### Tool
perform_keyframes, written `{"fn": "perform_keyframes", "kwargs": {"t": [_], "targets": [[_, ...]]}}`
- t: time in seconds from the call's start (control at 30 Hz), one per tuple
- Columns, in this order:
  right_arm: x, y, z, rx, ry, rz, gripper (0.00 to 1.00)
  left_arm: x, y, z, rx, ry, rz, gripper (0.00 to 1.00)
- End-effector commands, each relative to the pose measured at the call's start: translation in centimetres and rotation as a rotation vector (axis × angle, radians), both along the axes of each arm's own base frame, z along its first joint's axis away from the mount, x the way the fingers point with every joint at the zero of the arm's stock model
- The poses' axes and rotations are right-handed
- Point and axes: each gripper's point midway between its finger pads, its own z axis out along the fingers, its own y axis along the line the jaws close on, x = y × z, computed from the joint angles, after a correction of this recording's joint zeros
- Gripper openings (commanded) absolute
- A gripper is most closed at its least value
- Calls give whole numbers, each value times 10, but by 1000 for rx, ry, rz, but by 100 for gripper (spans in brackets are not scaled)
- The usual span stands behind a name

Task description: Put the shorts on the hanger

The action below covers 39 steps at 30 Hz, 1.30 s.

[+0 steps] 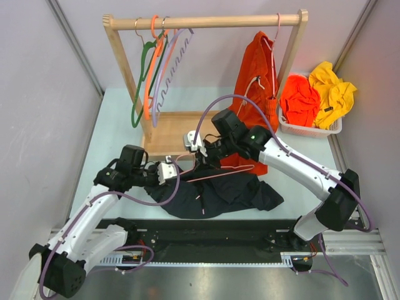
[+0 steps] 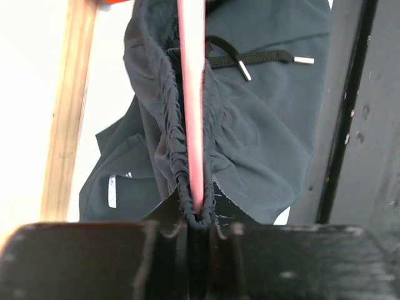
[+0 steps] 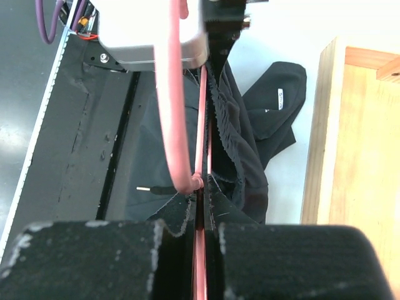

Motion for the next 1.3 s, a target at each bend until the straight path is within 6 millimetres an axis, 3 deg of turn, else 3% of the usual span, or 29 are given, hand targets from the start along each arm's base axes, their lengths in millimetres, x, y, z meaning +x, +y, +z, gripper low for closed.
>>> {"fn": "perform_keyframes", "kwargs": {"t": [0.0, 0.07, 0.13, 0.23, 0.37, 0.5, 0.63, 0.8, 1.1, 1.27], "targets": [[5, 8, 34, 109, -77, -15, 0, 2, -15, 17, -101, -15, 2, 0], [15, 0, 34, 81, -93, -89, 24, 2, -12, 13, -91, 14, 44, 0], [20, -16, 39, 63, -76, -173, 57, 1, -9, 9, -95, 45, 73, 0], [18, -48, 42, 53, -60, -247, 66, 2, -5, 6, -107, 85, 121, 0], [-4, -80, 28, 7, -105, -223, 68, 3, -3, 0, -100, 93, 145, 0], [-23, -107, -9, -78, -105, -188, 68, 6, 1, -7, -75, 111, 170, 0], [-36, -121, -47, -127, -155, -126, 68, 12, 2, -11, -60, 125, 199, 0], [-33, -121, -96, -140, -246, -88, 68, 16, 3, -12, -51, 129, 216, 0], [-11, -107, -137, -154, -319, -58, 65, 16, 4, -11, -45, 132, 221, 0], [-16, -101, -157, -174, -326, -4, 66, 16, 6, -11, -38, 127, 230, 0]]}}
